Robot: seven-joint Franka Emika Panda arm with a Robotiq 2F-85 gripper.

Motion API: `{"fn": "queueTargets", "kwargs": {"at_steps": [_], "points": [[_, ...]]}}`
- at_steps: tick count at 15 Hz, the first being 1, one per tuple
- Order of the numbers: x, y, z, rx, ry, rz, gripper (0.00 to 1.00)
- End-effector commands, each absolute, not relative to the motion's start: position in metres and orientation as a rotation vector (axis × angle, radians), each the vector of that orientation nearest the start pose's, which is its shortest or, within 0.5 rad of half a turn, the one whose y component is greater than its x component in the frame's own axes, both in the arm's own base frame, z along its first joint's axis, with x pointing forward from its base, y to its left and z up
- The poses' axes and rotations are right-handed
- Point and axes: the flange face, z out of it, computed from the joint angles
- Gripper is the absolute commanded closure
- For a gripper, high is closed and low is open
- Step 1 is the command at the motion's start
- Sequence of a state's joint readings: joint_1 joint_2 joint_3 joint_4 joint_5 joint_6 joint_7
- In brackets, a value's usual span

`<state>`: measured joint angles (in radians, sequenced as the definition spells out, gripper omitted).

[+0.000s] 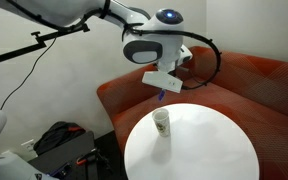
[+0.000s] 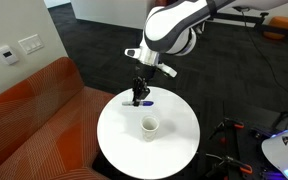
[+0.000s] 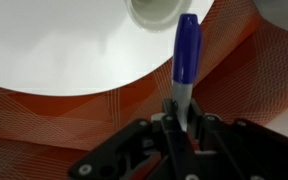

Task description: Put the marker into the cup.

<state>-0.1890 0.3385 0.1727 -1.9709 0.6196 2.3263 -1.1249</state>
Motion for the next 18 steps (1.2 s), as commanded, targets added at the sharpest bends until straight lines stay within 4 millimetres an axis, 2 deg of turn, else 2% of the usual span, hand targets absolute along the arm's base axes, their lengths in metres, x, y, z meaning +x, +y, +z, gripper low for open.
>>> {"fn": "queueTargets", "kwargs": {"at_steps": [1,8,12,18], "points": [[0.620,-0.010,0.312,-2.359,-0.961,-0.546,0.95],[0.611,-0.026,0.307,-1.963,-1.174,-0.720,0.95],[0.603,-0.032,0.296,-1.776,-1.312,-0.714,0.95],[0.600,-0.029,0.274,-1.523,-1.388,-0.720,0.95]]}}
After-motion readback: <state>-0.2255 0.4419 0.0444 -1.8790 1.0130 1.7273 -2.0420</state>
